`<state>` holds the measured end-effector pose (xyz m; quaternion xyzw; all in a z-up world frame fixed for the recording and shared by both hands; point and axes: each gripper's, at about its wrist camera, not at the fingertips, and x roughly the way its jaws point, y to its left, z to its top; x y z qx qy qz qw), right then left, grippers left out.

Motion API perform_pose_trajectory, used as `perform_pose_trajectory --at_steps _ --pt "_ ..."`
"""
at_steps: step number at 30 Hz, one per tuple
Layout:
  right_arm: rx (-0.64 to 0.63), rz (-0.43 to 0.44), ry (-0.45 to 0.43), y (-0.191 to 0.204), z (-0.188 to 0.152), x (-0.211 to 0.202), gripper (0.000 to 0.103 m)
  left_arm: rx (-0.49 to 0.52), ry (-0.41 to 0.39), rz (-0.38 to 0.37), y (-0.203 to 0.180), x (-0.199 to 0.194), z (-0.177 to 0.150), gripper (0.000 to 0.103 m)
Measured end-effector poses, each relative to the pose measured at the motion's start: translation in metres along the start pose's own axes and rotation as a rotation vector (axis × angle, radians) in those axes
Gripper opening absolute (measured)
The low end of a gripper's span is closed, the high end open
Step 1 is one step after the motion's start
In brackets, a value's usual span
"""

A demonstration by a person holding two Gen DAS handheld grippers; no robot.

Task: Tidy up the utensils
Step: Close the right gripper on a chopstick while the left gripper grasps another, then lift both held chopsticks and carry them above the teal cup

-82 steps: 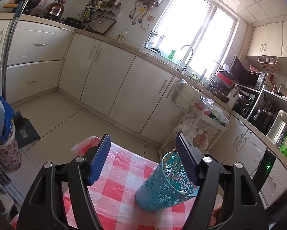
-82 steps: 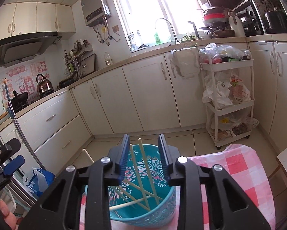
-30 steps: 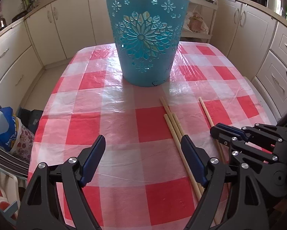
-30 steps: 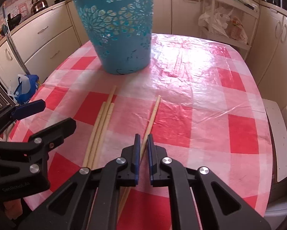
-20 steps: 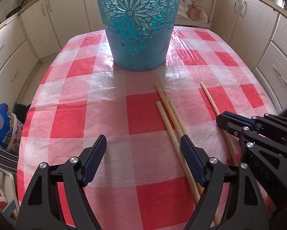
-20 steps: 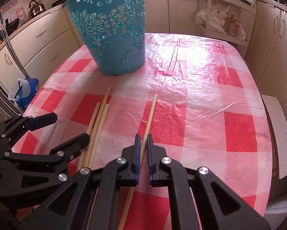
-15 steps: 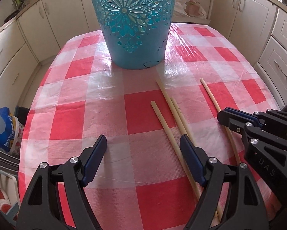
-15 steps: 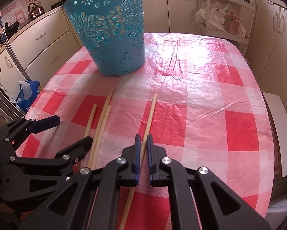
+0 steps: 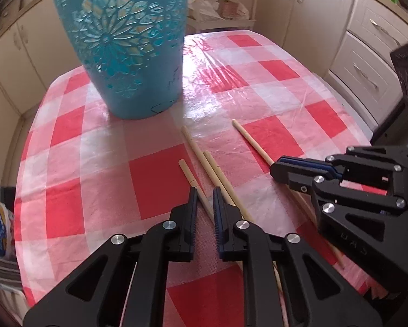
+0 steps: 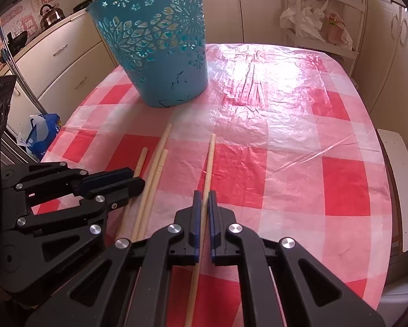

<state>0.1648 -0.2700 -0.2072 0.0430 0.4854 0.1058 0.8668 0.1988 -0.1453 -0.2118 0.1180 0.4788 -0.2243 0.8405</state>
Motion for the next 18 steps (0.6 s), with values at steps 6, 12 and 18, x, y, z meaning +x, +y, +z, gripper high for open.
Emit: perform_pose_trajectory --at_steps 6,12,18 --pt "0.024 -0.008 -0.001 -0.003 0.003 0.002 0.006 -0.042 0.041 -0.040 0.011 0.002 0.005 0.011" --pt "-0.005 -0.022 -0.004 0.002 0.002 0.003 0.005 -0.045 0.025 0.000 0.005 0.001 0.001 0.011" --pt "0.087 0.032 -0.023 -0.011 0.002 -0.003 0.005 -0.087 -0.045 0.032 0.011 -0.017 -0.002 0.005"
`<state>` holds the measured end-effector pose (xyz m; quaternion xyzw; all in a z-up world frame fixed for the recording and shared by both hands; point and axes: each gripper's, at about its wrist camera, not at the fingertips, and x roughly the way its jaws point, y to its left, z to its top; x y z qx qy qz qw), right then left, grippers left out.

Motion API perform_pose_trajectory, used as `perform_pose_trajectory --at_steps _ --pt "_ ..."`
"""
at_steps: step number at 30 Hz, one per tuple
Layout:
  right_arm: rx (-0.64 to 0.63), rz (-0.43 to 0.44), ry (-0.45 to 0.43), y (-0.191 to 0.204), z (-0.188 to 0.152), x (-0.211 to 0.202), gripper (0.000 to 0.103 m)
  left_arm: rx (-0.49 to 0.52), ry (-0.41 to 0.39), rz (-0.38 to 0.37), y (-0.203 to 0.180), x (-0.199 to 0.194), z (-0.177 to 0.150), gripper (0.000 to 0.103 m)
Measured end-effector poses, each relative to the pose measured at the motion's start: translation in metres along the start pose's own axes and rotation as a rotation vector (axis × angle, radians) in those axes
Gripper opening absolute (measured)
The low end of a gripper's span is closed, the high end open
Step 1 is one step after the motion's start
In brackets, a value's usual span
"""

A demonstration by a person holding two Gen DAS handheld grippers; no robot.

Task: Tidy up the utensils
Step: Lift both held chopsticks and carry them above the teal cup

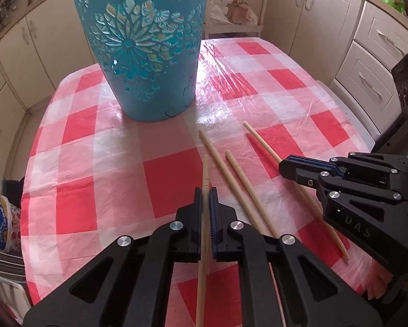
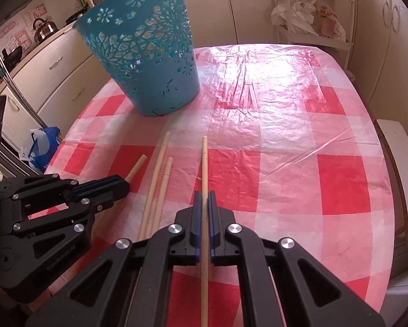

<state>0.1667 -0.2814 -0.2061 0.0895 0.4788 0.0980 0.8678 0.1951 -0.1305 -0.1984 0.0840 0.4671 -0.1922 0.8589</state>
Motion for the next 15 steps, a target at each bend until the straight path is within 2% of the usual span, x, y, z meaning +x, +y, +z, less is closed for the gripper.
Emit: perform_pose_trajectory --at_steps 8,15 --pt "0.092 0.052 -0.042 -0.010 0.003 -0.010 0.005 -0.020 -0.226 0.020 0.003 -0.049 0.018 0.005" --pt "0.117 0.075 -0.085 -0.011 0.005 -0.019 0.005 -0.073 -0.494 0.004 0.018 -0.108 0.038 0.005"
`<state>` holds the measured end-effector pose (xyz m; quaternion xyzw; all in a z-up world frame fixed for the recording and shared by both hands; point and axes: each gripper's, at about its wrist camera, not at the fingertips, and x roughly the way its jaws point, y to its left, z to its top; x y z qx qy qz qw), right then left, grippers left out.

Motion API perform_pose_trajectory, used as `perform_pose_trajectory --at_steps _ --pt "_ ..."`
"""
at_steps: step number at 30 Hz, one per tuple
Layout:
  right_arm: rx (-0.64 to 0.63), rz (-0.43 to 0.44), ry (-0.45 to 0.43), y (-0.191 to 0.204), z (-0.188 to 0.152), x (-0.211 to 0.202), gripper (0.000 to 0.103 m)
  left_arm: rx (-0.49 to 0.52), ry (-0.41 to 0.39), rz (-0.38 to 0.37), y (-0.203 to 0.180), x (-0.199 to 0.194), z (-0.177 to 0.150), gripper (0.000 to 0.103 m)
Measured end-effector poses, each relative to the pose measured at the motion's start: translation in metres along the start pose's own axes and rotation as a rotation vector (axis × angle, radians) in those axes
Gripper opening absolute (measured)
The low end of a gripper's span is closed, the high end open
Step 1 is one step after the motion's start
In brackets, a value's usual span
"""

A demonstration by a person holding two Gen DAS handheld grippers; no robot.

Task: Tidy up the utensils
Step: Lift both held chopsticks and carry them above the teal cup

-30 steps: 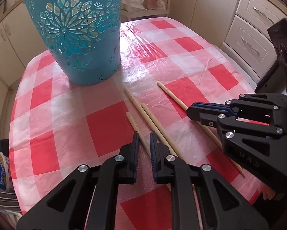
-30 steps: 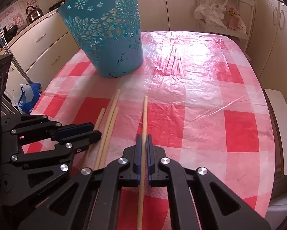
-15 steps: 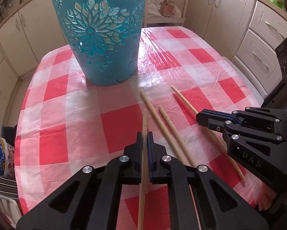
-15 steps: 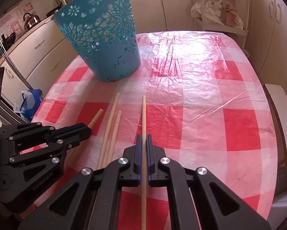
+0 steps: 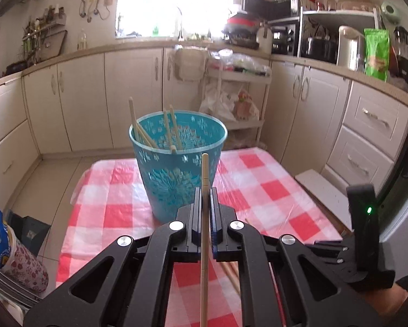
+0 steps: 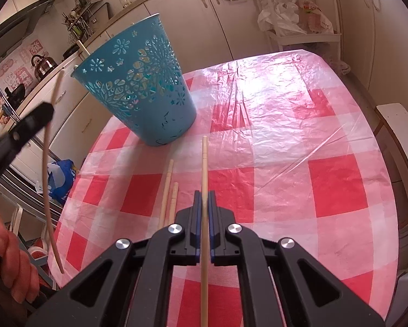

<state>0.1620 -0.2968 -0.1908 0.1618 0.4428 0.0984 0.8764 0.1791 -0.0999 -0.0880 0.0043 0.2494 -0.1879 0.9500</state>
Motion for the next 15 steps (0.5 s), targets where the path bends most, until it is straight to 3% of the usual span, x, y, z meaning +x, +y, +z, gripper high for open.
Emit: perform_pose_trajectory --at_steps 8,15 --pt "0.014 0.025 -0.017 0.001 0.002 -0.004 0.005 -0.090 -0.237 0.006 0.031 -0.032 0.052 0.005" --pt "0.021 0.048 -0.026 0.001 0.005 -0.006 0.005 -0.120 -0.318 0.015 0.047 -0.033 0.084 0.005"
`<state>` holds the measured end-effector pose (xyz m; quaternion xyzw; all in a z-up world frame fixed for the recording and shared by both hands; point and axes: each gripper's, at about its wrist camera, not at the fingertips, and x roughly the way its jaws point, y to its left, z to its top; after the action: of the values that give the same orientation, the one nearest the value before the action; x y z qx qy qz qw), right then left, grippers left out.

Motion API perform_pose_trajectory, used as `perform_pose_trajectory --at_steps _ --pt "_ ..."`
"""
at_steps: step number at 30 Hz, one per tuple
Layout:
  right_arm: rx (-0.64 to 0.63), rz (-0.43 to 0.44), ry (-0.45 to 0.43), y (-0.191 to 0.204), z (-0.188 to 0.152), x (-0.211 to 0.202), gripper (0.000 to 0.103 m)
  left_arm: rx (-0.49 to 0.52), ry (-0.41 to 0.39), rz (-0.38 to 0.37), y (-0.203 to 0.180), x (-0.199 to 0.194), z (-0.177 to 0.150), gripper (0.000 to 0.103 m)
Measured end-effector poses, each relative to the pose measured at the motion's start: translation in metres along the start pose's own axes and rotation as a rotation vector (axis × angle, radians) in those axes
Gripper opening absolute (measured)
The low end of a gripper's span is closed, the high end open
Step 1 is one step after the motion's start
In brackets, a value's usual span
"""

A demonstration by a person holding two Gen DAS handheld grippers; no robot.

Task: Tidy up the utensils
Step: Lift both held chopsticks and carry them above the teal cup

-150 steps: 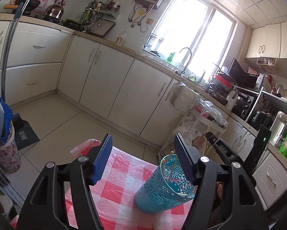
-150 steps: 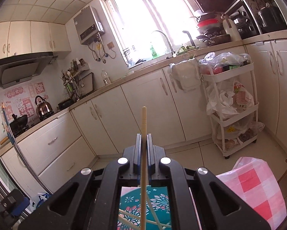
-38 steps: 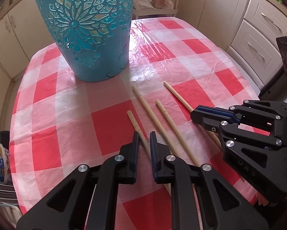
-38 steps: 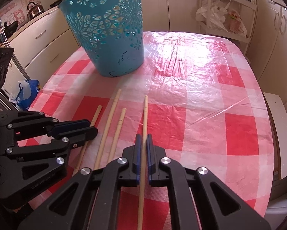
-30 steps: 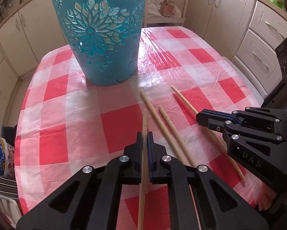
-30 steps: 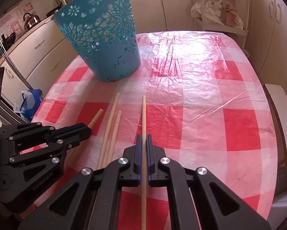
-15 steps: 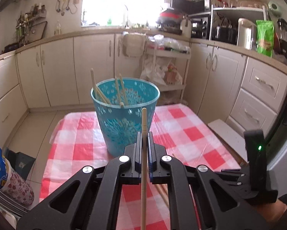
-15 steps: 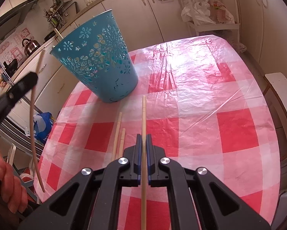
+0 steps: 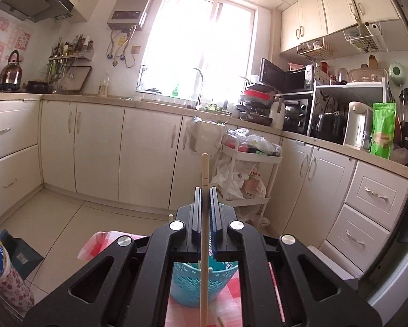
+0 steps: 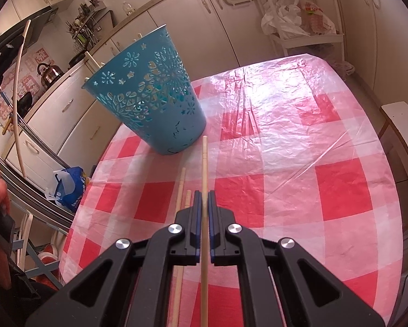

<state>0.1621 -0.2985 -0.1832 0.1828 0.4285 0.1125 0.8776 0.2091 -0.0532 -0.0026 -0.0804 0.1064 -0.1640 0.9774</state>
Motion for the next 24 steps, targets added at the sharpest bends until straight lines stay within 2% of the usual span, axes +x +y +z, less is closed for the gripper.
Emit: perform_pose_trajectory --at_steps 11,24 --pt "0.005 0.004 0.012 0.000 0.000 0.005 0.005 -0.011 -0.148 -0.044 -0.011 0.015 0.039 0.005" --pt "0.021 0.020 0.025 -0.001 0.002 0.008 0.005 -0.046 -0.221 0.002 -0.011 0.056 0.046 0.005"
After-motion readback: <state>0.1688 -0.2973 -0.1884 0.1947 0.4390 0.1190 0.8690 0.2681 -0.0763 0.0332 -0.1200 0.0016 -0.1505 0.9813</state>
